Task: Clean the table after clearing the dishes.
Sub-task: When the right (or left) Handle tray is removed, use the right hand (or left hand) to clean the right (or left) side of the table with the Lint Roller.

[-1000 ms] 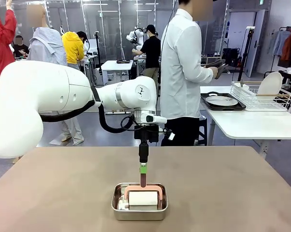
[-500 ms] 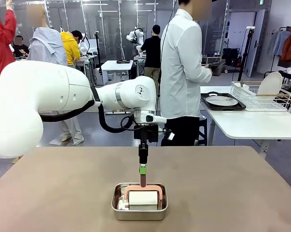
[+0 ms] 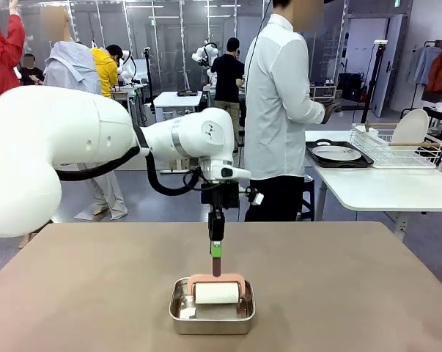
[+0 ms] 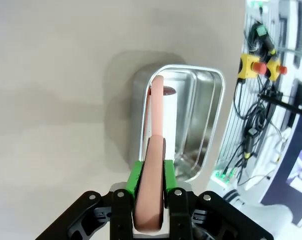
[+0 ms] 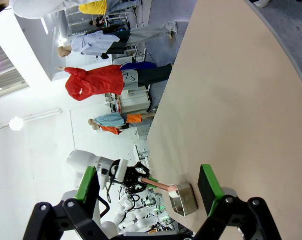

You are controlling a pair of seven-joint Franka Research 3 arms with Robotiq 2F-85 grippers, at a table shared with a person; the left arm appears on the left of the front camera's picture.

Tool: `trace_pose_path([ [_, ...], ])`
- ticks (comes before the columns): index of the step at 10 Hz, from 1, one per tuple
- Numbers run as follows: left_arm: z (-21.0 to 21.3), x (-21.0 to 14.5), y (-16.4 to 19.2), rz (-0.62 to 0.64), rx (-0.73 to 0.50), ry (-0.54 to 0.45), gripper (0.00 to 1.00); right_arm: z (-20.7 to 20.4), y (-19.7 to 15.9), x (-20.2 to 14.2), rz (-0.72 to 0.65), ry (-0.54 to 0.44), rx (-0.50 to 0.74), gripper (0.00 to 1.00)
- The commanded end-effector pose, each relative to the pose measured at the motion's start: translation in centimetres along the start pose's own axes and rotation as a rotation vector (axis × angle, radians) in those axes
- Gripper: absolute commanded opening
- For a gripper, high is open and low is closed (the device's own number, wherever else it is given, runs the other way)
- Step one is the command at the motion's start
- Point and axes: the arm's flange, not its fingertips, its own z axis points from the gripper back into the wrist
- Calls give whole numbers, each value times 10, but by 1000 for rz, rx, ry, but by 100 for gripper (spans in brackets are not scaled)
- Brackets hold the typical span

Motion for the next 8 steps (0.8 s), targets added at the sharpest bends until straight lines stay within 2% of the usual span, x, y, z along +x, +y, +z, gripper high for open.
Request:
trace_pose_path([
  [1, 49, -38, -39, 273, 52, -122, 0, 2, 2, -2, 5, 12, -8, 100],
  [2, 63, -76, -59, 460, 89, -242, 0, 2, 2, -2, 5, 12, -8, 100],
  [3, 65, -112, -70, 583, 50, -335, 0, 2, 2, -2, 5, 12, -8, 100],
  [4, 66, -148, -77, 697, 46, -433, 0, 2, 2, -2, 5, 12, -8, 100],
  [6, 50, -216, -76, 943, 62, -694, 0, 2, 2, -2, 5, 12, -8, 100],
  [7, 33, -236, -74, 1034, 47, -785, 0, 2, 2, -2, 5, 12, -8, 100],
  [8, 16, -248, -70, 1104, 27, -831, 0, 2, 2, -2, 5, 12, -8, 100],
])
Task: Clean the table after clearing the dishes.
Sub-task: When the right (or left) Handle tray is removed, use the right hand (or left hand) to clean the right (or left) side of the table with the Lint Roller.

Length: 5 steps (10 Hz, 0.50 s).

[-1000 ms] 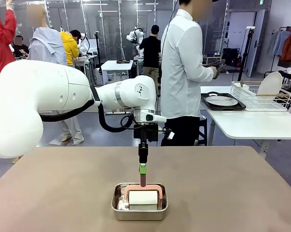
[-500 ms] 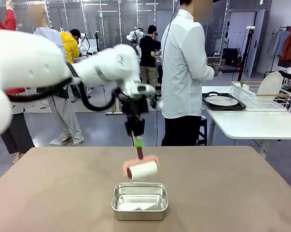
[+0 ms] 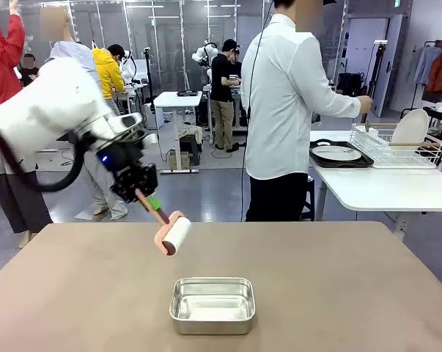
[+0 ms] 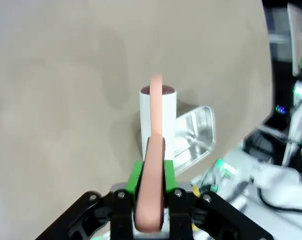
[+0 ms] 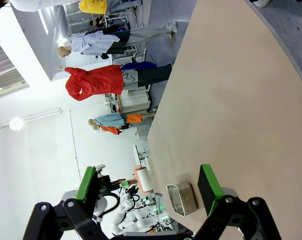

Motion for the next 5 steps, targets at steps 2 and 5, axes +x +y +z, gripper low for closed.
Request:
trace_pose_path([
  [2, -36, -37, 12, 119, 18, -126, 0, 2, 1, -2, 5, 13, -9, 100],
  [5, -30, -33, 29, 103, 5, -83, 0, 2, 1, -2, 5, 13, -9, 100],
])
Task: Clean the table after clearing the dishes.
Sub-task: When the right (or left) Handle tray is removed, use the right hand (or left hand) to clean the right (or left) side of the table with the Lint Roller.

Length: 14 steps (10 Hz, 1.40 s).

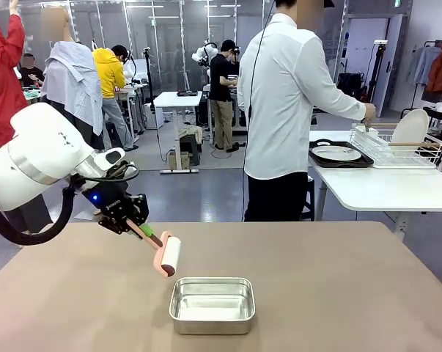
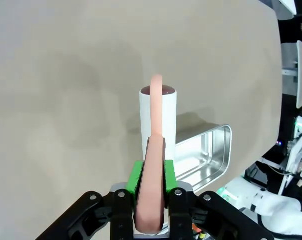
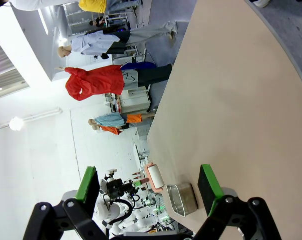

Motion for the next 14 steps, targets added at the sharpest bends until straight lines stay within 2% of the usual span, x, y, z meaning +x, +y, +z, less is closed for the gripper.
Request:
trace_pose_path([
  [1, 7, 4, 2, 1, -8, 30, 0, 2, 1, -2, 5, 12, -9, 100],
  [5, 7, 4, 2, 1, -8, 30, 0, 2, 1, -2, 5, 12, -9, 100],
  [6, 2, 1, 2, 6, -6, 11, 22, 2, 1, -2, 5, 12, -9, 100],
  [7, -11, 6, 11, -48, 17, -24, 22, 2, 1, -2, 5, 12, -9, 100],
  [11, -32, 23, 35, -15, 0, -45, 22, 2, 1, -2, 5, 12, -9, 100],
  [14, -45, 39, 49, 26, -57, -12, 22, 2, 1, -2, 5, 12, -9, 100],
])
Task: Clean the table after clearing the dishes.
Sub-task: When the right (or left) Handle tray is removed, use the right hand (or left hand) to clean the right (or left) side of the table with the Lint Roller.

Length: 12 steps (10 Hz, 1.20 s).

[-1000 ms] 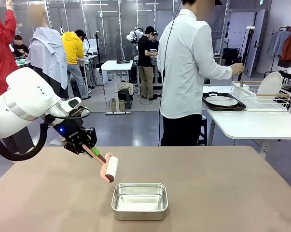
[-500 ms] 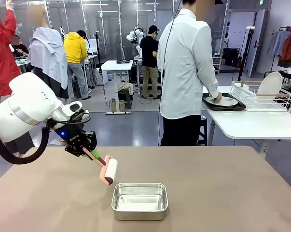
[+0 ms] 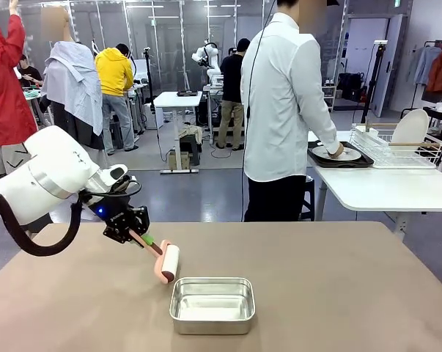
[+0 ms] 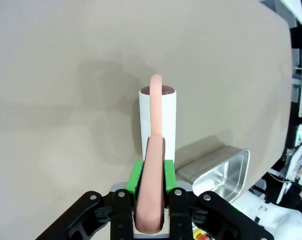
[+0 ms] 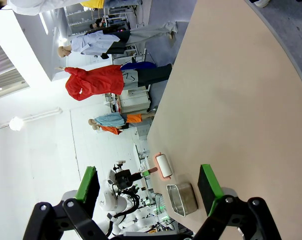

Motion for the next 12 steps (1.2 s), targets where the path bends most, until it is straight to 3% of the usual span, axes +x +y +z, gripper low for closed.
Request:
trace_pose_path([
  [1, -5, 12, 15, 20, -45, -13, 22, 2, 2, -2, 5, 12, -9, 100],
  [6, -25, 27, 80, 69, -89, 42, 22, 2, 2, -2, 5, 12, -9, 100],
  [10, 1, 37, 140, 97, -117, 52, 22, 2, 2, -2, 5, 12, -9, 100],
  [12, 18, 42, 172, 129, -73, 38, 22, 2, 2, -2, 5, 12, -9, 100],
])
